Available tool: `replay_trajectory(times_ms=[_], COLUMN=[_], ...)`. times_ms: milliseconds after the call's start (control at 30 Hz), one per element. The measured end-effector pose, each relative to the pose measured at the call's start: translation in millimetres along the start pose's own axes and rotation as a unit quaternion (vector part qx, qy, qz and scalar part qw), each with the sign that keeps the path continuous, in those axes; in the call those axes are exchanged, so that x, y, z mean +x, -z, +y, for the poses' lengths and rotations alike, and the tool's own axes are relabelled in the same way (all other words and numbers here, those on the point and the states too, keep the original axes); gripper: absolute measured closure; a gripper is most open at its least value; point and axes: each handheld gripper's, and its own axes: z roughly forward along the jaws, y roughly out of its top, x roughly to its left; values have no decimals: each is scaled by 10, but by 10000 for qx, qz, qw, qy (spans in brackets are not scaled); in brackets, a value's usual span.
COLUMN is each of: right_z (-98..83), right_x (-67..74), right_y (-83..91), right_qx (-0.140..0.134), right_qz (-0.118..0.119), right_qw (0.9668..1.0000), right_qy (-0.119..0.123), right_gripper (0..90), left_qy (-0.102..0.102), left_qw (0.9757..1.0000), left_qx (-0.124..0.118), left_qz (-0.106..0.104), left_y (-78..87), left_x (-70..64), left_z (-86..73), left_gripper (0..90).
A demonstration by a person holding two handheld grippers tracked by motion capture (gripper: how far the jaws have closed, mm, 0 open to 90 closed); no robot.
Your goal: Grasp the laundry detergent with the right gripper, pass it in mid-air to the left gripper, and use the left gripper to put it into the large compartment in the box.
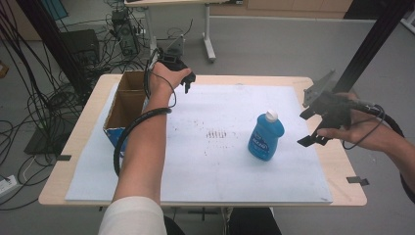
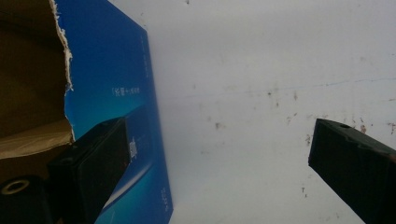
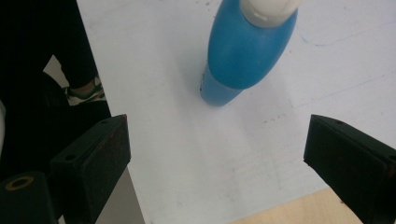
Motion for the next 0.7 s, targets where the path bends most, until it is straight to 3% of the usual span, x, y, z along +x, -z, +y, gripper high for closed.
replay_trajectory(times_ms=[200, 500, 600, 700], right_z=[-165, -296, -312, -342], right_x=[-27, 35, 62, 84], right_y=[-139, -419, -497, -587], right_qx=[-458, -902, -934, -1105], right_qz=[-172, -327, -407, -420], right_qw=[9978, 9929, 9922, 9893], right_qy=[-449, -704, -723, -849], right_gripper=[54, 42, 42, 39], left_qy=[7, -8, -29, -21], left_qw=[10000, 10000, 10000, 10000], left_qx=[5, -11, -12, -11], left_qz=[-1, -7, -14, -10], left_y=[-19, -20, -17, -22], left_x=[11, -11, -17, -20], left_z=[-8, 2, 4, 3], left_gripper=[61, 60, 61, 61])
